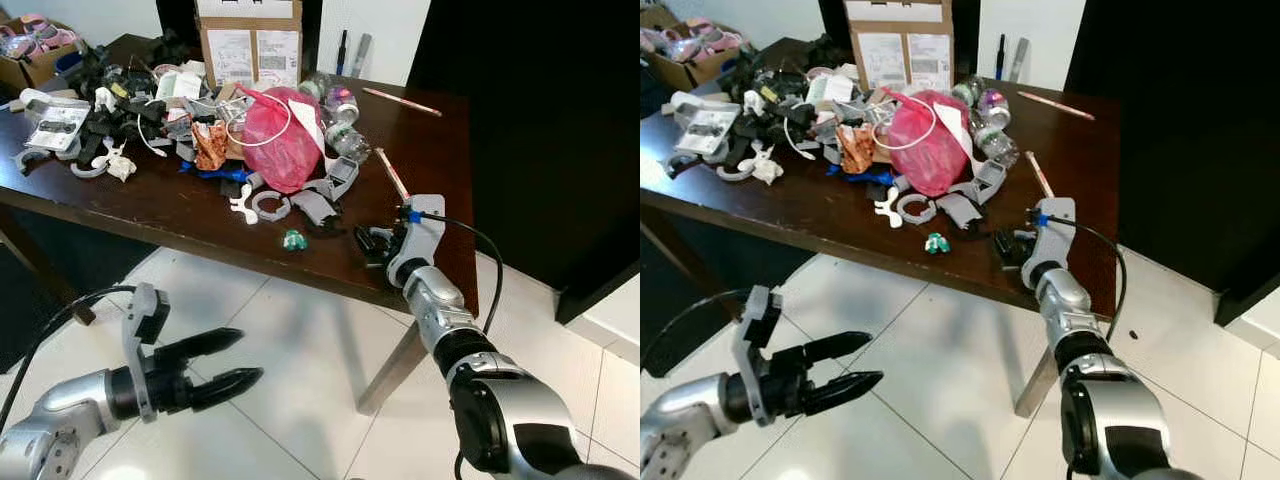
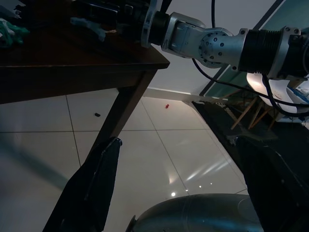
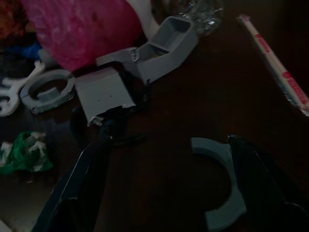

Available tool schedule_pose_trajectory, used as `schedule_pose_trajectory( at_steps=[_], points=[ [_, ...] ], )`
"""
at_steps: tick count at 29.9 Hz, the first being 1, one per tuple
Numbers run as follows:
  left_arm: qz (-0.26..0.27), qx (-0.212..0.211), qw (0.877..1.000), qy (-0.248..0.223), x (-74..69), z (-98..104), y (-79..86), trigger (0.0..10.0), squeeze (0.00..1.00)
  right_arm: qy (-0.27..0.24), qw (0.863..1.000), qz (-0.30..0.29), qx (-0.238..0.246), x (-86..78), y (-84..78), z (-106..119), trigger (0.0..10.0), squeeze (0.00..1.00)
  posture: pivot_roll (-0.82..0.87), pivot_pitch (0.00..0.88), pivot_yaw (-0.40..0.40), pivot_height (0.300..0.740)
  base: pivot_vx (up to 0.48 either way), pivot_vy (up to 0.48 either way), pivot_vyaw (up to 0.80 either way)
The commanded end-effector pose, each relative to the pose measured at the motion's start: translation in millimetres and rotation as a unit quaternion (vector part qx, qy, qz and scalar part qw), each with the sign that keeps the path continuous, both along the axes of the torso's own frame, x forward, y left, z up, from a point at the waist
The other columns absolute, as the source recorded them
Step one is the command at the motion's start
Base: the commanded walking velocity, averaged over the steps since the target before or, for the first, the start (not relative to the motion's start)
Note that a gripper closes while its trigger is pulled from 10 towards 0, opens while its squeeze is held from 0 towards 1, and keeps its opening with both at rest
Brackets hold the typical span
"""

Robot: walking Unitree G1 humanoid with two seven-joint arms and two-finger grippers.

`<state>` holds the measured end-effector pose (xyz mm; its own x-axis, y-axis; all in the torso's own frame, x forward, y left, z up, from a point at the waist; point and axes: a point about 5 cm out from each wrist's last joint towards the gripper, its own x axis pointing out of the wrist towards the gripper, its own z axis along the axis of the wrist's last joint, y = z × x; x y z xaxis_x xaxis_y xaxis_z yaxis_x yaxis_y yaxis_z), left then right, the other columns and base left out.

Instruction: Picking trash to rubbish bin

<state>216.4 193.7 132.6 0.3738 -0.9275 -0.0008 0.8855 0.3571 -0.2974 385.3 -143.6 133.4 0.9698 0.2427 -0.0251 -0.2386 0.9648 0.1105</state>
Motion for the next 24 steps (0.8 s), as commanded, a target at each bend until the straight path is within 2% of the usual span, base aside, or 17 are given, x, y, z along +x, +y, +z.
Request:
schedule_pose_trajectory(
  at_steps=[1,4,12,14,17,24],
  points=[
    [0.003,-0.001,1.0,-0.004,-1.0,2,-0.1,10.0,0.0,-0.004,1.0,0.008,-0.023,0.1,4.9,1,10.0,0.0,0.18,0.146,-0.054,0.74,0.0,0.0,0.0],
    [0.025,0.006,1.0,-0.009,1.8,2,4.9,10.0,0.0,-0.002,0.999,0.011,-0.037,-0.8,6.9,-2,10.0,0.0,0.19,0.148,-0.057,0.74,0.0,0.0,0.0],
    [0.062,0.019,0.998,-0.018,4.3,5,17.5,10.0,0.0,0.01,0.999,0.008,-0.029,-1.2,15.1,-6,10.0,0.0,0.2,0.158,-0.063,0.74,0.0,0.0,0.0],
    [0.071,0.024,0.997,-0.024,4.0,8,20.6,10.0,0.0,0.006,1.0,-0.002,-0.008,1.0,16.0,-1,10.0,0.0,0.21,0.166,-0.066,0.74,0.0,0.0,0.0],
    [0.072,0.025,0.997,-0.026,3.6,9,21.2,10.0,0.0,0.005,1.0,-0.006,0.001,1.8,15.7,1,10.0,0.0,0.21,0.168,-0.066,0.74,0.0,0.0,0.0],
    [0.065,0.029,0.996,-0.047,1.2,21,16.9,10.0,0.0,0.004,0.999,-0.035,-0.012,3.9,9.3,3,10.0,0.0,0.22,0.192,-0.07,0.74,0.0,0.0,0.0]
  ],
)
